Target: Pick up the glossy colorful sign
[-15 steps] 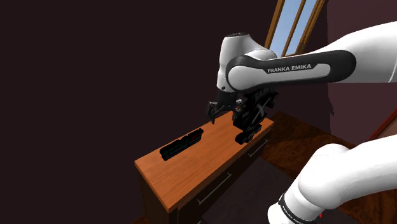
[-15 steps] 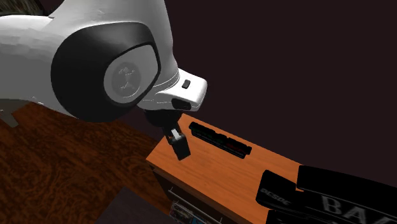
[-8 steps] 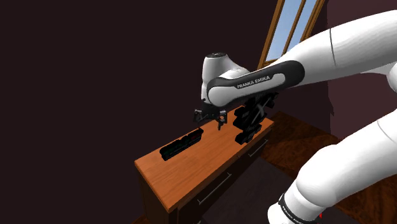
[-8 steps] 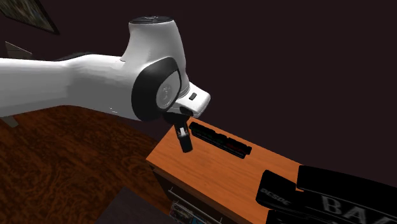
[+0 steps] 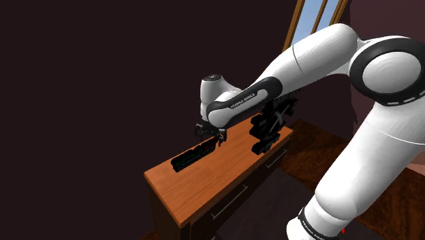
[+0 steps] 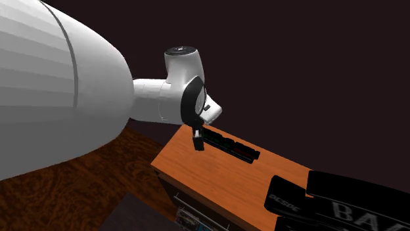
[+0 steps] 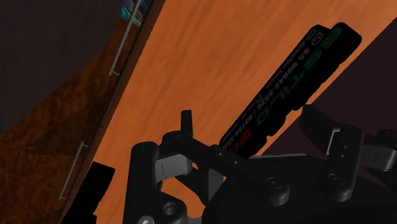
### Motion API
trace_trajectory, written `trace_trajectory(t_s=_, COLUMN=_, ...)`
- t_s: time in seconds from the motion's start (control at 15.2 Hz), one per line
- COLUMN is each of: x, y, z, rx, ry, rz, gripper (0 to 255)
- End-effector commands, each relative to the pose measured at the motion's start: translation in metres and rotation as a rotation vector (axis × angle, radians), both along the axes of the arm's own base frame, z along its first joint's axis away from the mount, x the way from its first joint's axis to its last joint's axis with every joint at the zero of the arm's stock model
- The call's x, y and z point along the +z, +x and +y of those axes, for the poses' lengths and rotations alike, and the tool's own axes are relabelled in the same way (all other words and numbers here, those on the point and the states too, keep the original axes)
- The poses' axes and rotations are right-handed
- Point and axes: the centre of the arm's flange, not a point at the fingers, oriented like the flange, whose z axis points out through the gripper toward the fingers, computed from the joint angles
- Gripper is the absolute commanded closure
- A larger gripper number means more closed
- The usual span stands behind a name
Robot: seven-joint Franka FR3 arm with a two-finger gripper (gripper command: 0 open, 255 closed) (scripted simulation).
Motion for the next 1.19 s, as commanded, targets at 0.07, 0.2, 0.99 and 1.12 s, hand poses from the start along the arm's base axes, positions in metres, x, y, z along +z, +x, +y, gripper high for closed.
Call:
trace_trajectory(t_s=0.07, x=-0.026, y=0.028, z=-0.007, rx=-0.098, ry=-0.005, rz=-0.018, gripper=0)
trace_trajectory(t_s=0.2, x=-0.045, y=0.046, z=-0.010, rx=-0.160, ry=-0.008, rz=-0.028, gripper=0)
trace_trajectory(t_s=0.99, x=-0.151, y=0.150, z=-0.057, rx=-0.533, ry=-0.028, rz=-0.090, gripper=0)
trace_trajectory(t_s=1.12, x=-0.160, y=0.153, z=-0.059, rx=-0.546, ry=-0.029, rz=-0.093, gripper=0)
